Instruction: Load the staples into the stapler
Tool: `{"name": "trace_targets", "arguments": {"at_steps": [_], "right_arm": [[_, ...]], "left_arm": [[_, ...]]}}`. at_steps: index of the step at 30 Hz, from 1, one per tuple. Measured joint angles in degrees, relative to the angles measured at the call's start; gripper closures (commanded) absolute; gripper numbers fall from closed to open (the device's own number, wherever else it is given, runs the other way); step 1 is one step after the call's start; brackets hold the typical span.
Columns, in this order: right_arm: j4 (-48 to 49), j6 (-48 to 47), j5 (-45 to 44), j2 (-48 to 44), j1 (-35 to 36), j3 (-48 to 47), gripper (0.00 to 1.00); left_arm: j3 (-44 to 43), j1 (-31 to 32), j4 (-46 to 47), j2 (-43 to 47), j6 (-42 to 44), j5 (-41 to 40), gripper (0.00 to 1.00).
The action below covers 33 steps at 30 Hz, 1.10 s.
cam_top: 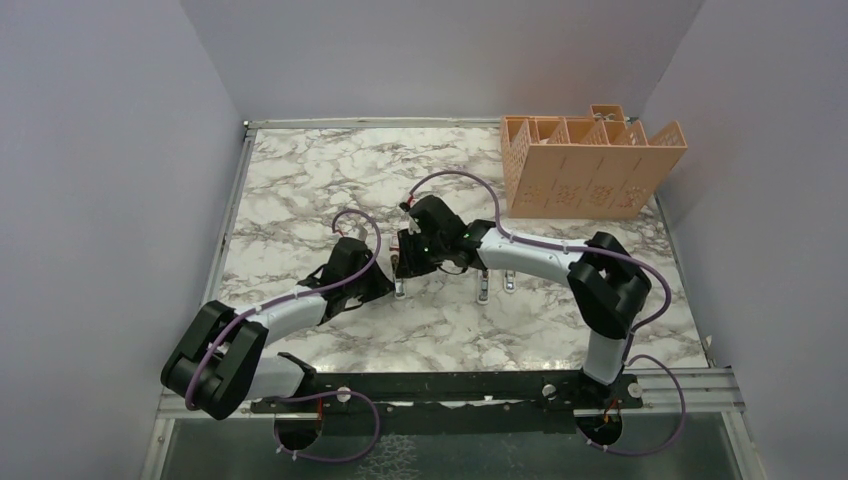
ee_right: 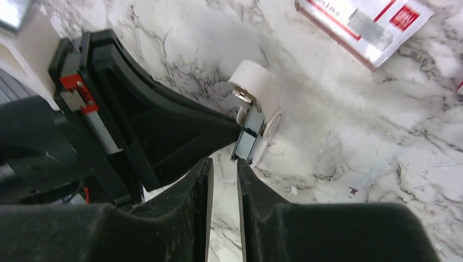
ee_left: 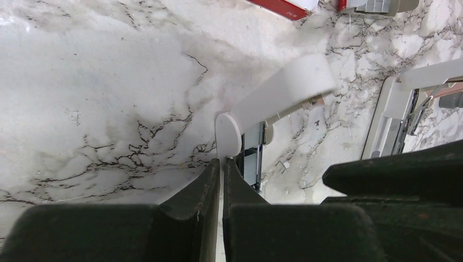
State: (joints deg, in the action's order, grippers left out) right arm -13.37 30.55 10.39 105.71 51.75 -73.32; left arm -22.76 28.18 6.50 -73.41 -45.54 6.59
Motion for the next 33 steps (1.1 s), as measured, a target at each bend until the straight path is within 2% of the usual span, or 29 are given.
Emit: {"name": "trace_targets", "arguments": {"at_steps": [5,9,13,18,23,33], "right_arm": [[-0.5,-0.2,1.6,-0.4,0.5,1.6,0.72],[-1.1,0.0,1.4,-0.6,0.8,1.9,0.64],[-1.3,1.5,-1.6,-0.7,0.8,1.3,0.57],[-1.3,4.6,-8.9,-0.6,0.8,-1.9,0.54],[-1.0,5.9,-13.1,1.6,0.8,-7.4,0.53],[-3.2,5.0,-13.2,9.6,0.8,-12.4,0.52]], "left_arm": [[-0.1,0.0,-0.7,0.5,0.4,-0.5,0.96],[0.0,0.0,-2.9,1.4,1.1,-1.5,0.96],[0.0,0.0,-3.0,1.4,1.5,-1.8,0.96],[0.0,0.0,-3.0,1.5,1.6,-1.9,0.94],[0.5,0.0,-2.7,2.2,1.4,-1.1,0.89],[2.5,0.0,0.7,2.4,0.0,2.1,0.89]]}}
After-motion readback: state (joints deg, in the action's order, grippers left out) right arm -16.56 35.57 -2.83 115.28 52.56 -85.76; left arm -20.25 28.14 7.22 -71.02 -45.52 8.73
